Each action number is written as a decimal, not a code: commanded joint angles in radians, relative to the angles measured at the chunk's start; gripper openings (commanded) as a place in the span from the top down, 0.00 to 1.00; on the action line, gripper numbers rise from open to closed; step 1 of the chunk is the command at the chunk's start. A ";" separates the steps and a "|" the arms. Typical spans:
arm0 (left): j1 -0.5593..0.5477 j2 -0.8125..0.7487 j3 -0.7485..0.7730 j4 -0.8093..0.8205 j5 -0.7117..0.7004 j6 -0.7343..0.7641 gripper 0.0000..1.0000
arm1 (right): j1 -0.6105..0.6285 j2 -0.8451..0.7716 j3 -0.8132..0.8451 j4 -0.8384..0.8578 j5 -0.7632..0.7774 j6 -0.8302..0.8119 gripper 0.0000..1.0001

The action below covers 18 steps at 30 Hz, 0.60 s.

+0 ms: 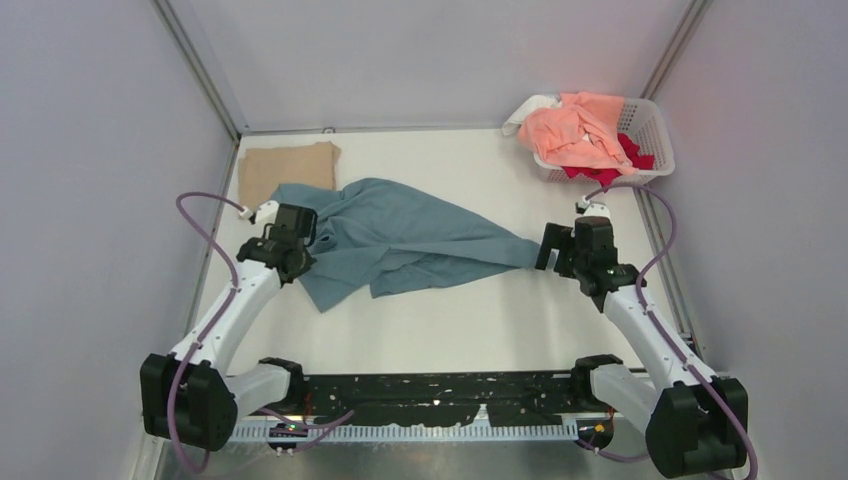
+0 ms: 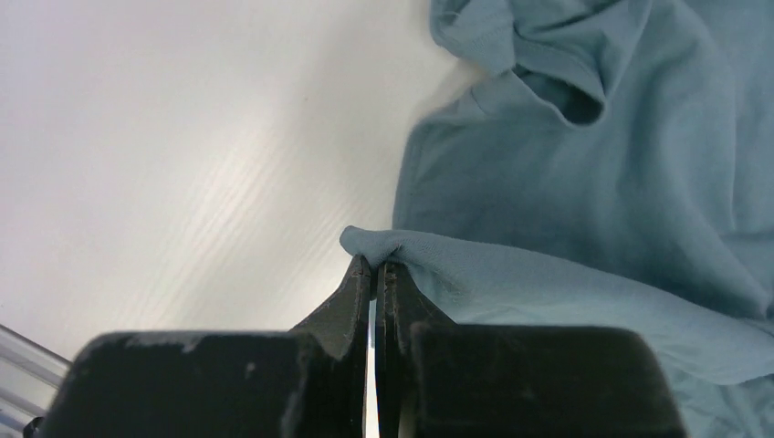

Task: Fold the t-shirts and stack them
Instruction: Flatten out the tshirt

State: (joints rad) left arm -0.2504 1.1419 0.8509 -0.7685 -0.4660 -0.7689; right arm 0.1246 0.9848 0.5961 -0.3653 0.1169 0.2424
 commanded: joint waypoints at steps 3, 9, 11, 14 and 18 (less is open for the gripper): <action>0.048 -0.075 0.007 0.044 -0.043 0.041 1.00 | 0.000 -0.011 -0.046 0.057 -0.076 0.212 0.02; 0.048 -0.099 -0.038 0.078 -0.015 0.045 1.00 | 0.000 0.060 -0.074 0.141 -0.191 0.241 0.09; 0.048 -0.094 -0.039 0.080 -0.012 0.045 1.00 | 0.000 0.081 -0.072 0.115 -0.176 0.241 0.13; 0.049 -0.080 -0.033 0.081 -0.007 0.046 1.00 | 0.000 0.096 -0.098 0.113 -0.171 0.245 0.17; 0.049 -0.069 -0.033 0.083 -0.005 0.046 1.00 | 0.000 0.140 -0.098 0.137 -0.136 0.224 0.27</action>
State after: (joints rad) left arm -0.2073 1.0676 0.8131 -0.7277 -0.4660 -0.7273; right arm 0.1246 1.0901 0.5026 -0.2798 -0.0406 0.4698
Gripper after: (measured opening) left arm 0.018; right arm 0.778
